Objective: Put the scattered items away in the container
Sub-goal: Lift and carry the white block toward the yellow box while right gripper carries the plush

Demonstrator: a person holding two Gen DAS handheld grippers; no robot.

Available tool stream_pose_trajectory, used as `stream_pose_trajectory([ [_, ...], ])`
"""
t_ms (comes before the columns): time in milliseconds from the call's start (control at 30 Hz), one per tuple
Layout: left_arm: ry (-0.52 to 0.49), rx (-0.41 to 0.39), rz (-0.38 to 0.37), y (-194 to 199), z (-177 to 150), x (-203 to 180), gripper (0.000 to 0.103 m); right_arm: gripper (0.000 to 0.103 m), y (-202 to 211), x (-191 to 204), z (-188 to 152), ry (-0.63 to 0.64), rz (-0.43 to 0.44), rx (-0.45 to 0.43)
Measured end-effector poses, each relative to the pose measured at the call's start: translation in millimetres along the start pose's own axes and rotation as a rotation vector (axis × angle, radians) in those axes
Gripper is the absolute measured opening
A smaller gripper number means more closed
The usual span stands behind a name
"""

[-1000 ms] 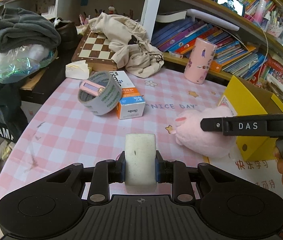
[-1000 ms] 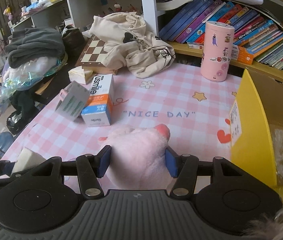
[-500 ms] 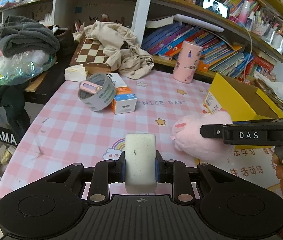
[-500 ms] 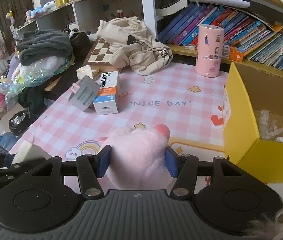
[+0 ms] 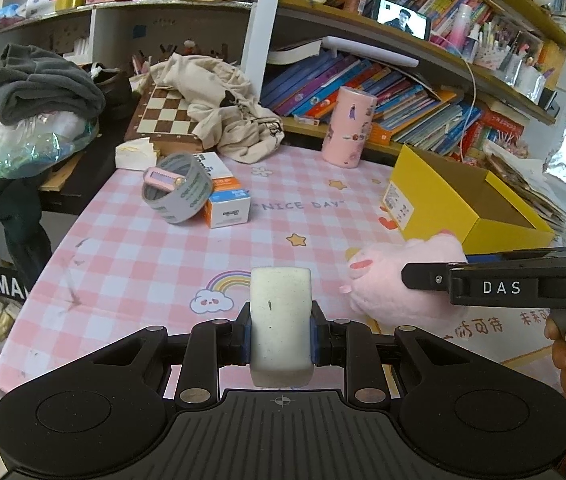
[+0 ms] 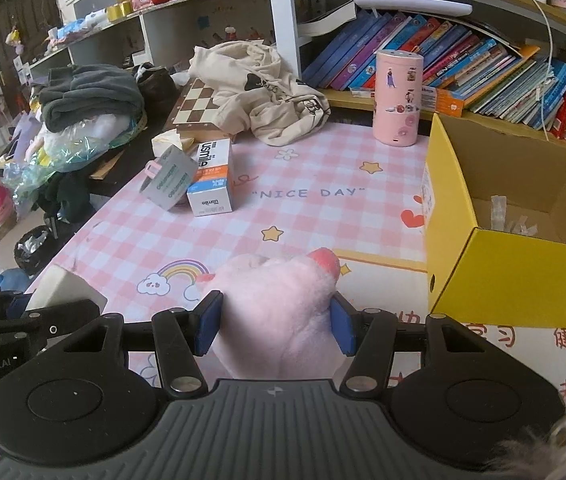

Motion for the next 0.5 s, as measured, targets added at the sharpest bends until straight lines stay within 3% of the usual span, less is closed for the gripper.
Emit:
stream_pose_trajectory([
  [500,-0.024,-0.001,-0.030,16.4,-9.9,-2.4,0.023,0.054,19.8,4.9,-9.9,-0.018,-0.026,-0.019],
])
Point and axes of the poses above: each gripper's, at about its wrist camera, not at the fingertips, and y roughly against the way its jaws point, x to its left, z to its top, the point moved 6 cm from there along -y, roughly the way its jaws point, and after that the axes turned 13 degrees about y, right-handed, at the moved point
